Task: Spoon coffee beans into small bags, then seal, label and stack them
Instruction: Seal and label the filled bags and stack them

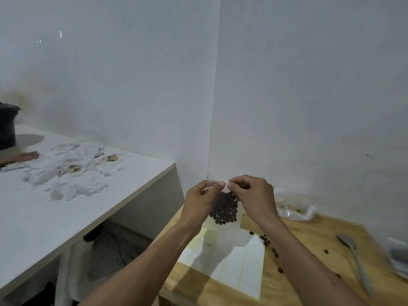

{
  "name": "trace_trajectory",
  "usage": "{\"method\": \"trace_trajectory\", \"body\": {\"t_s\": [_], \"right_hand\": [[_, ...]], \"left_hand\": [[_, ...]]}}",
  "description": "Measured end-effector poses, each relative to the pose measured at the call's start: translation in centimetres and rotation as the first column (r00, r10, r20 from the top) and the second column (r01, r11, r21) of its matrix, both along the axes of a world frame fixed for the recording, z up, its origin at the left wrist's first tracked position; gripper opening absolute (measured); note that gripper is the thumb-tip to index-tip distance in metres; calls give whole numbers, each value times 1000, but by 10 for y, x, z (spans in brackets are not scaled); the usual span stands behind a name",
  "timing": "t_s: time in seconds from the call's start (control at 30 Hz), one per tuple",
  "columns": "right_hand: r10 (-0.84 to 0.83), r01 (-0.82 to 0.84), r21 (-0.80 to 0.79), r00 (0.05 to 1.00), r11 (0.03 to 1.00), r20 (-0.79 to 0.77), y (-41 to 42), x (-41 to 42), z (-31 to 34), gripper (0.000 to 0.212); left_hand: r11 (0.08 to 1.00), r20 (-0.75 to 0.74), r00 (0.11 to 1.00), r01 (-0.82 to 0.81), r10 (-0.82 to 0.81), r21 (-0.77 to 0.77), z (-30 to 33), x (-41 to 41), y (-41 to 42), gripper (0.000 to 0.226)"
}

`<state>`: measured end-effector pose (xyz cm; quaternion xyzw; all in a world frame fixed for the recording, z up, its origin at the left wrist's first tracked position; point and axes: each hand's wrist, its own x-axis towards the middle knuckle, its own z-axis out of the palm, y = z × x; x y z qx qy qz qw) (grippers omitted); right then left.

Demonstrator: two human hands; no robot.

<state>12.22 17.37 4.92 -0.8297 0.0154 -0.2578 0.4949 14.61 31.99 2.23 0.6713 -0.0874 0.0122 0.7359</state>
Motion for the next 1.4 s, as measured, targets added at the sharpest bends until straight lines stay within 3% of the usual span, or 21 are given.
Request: {"method": "trace_trajectory", "body": {"t_s": [0.17,0.27,0.33,0.37,0.5,0.67,0.9,0.97,1.07,1.1,1.17,1.3,1.4], "right_hand": [[-69,70,-25,997,997,29,-3,-2,-4,9],[-169,172,66,985,983,-40,-5,-1,-8,55],[-76,119,257,982,959,-171,-10,0,-8,80],[-6,77,338,978,938,-207,-12,0,-8,78],[103,-4,500,980,866,-171,-18,-4,-8,22],[20,50,474,990,879,-142,-22,-6,-17,10],[-65,122,431,987,894,-146,-34,-5,-24,11],[-3,70,429,988,901,-154,-41,-6,-26,17],[154,-40,431,960,901,-232,-54,-11,-28,47],[199,-67,439,944,896,-263,-58,-14,-30,49],[237,-90,469,934,879,-266,-68,-20,-34,33],[76,56,445,959,894,-274,-95,-26,-44,21],[12,131,448,953,884,-304,-116,-32,-49,42]], "left_hand": [[1000,3,1000,17,-17,-13,-2,1,-6,15],[999,-7,1000,14,-14,-32,-4,2,-9,16],[998,-3,999,38,-39,-41,-2,2,-11,17],[998,-9,999,47,-47,-37,-1,1,-13,18],[999,-31,999,40,-40,-15,0,-1,-21,32],[998,32,999,-38,36,41,-7,-2,-34,34],[988,96,994,-68,56,135,-5,-4,-50,36],[989,75,995,-67,58,128,-4,-3,-55,36],[996,-4,998,-68,68,53,0,0,-58,38],[998,-31,998,-59,60,14,2,2,-59,41],[1000,-73,997,-22,21,-5,3,7,-62,45],[972,-169,974,177,-151,154,-4,8,-72,29],[963,-183,963,225,-197,150,-12,2,-93,32]]}}
